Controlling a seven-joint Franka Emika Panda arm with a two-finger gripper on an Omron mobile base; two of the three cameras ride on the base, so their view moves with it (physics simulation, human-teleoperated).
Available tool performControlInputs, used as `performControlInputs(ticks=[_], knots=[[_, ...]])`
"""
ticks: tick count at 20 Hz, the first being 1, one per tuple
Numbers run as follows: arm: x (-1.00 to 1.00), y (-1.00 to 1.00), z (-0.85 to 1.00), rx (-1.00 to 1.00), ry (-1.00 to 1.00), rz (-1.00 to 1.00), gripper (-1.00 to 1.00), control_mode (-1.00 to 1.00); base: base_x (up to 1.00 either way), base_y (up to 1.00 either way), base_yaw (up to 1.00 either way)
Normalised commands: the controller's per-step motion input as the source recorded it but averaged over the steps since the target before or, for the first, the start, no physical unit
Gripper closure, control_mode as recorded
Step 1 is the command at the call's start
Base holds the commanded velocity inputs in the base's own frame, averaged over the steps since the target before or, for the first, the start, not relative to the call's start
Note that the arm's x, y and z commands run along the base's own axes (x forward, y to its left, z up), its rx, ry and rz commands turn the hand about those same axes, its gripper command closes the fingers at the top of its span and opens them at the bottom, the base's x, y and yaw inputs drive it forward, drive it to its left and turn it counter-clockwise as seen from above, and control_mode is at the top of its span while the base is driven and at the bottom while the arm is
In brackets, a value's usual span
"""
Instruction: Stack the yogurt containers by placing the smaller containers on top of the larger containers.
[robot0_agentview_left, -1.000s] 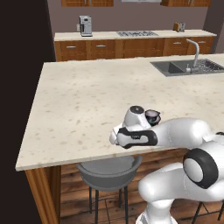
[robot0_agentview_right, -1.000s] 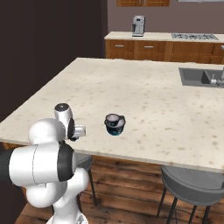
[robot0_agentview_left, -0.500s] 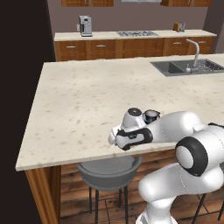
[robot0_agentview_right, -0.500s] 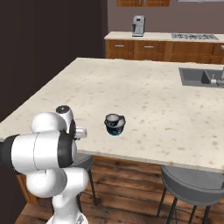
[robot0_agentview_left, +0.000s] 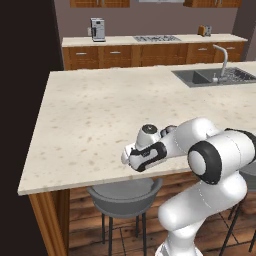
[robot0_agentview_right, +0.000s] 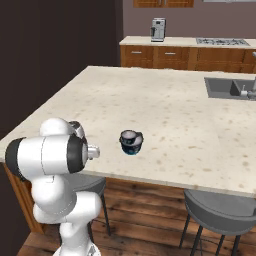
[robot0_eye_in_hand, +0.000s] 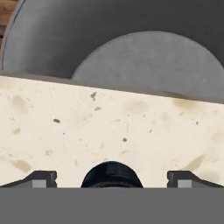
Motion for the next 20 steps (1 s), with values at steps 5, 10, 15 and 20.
performControlInputs(ticks=[5, 10, 15, 20], knots=[[0.26, 0.06, -0.14, 0.0, 0.0, -0.03, -1.0, -1.0, 0.0, 0.0, 0.0], [0.19, 0.0, -0.17, 0.0, 0.0, -0.01, -1.0, -1.0, 0.0, 0.0, 0.0], [0.09, 0.0, -0.1, 0.0, 0.0, -0.01, -1.0, -1.0, 0.0, 0.0, 0.0], [0.01, 0.2, -0.03, -0.02, 0.0, -0.04, 1.0, -1.0, 0.0, 0.0, 0.0]])
